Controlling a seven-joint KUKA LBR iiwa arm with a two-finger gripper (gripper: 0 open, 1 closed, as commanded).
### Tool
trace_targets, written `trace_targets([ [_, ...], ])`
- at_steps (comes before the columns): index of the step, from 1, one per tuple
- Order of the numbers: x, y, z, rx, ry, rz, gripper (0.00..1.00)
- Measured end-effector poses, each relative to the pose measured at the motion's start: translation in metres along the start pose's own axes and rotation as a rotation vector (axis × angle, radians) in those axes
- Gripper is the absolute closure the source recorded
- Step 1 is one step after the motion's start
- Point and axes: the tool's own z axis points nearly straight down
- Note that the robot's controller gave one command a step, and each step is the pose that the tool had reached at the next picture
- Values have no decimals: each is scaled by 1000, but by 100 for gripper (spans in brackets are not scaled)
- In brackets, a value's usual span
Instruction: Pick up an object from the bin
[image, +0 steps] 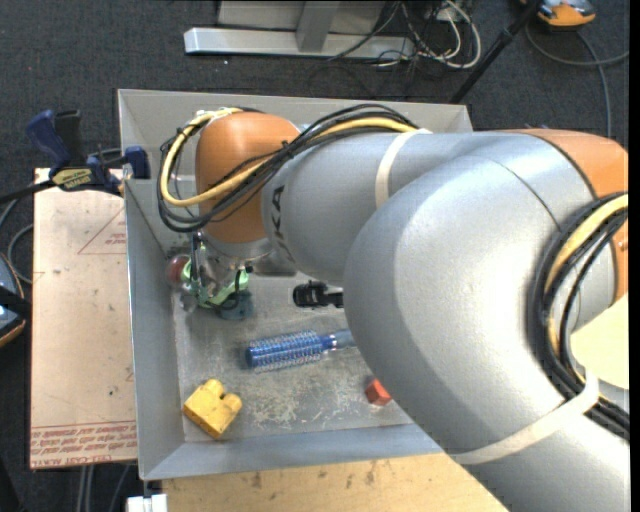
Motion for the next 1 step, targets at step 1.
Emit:
trace_targets([
  [1,0,0,-2,2,1,-2,100],
])
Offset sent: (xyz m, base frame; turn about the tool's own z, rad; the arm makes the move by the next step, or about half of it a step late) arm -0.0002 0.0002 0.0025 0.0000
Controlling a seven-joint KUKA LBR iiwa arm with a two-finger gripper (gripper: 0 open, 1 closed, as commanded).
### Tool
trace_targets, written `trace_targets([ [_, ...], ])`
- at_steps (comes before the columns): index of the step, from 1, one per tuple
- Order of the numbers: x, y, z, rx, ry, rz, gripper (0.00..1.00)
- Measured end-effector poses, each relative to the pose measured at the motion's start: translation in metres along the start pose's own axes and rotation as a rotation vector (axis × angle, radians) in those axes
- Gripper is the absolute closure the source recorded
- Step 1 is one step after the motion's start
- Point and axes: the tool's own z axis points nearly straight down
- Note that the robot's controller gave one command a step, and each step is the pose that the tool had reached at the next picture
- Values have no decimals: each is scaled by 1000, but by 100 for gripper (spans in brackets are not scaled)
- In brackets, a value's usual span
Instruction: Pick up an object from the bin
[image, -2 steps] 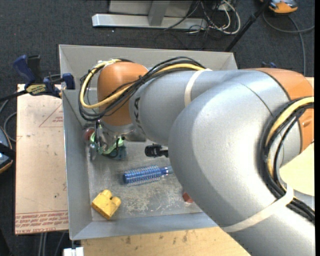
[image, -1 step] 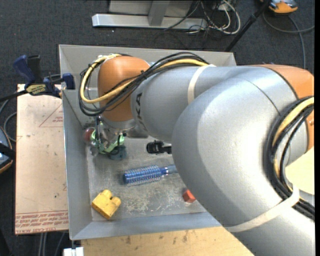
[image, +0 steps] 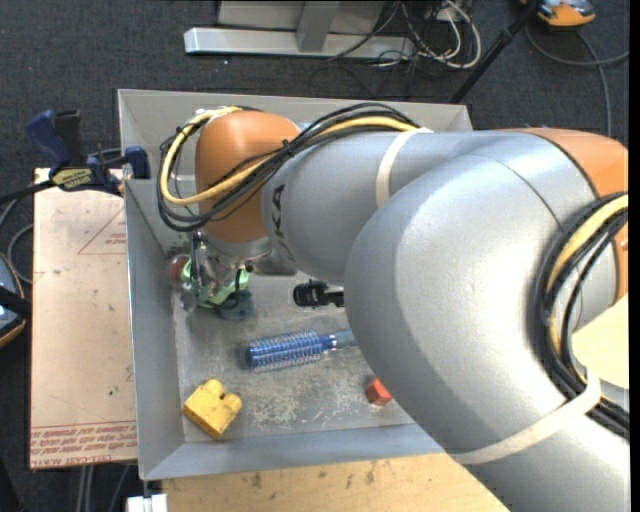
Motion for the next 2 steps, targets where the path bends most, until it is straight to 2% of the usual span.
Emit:
trace_targets([
  [1,-1,1,-27,-2,-1,-1,100],
  [2,-2,2,-74,-4,-2,-4,100],
])
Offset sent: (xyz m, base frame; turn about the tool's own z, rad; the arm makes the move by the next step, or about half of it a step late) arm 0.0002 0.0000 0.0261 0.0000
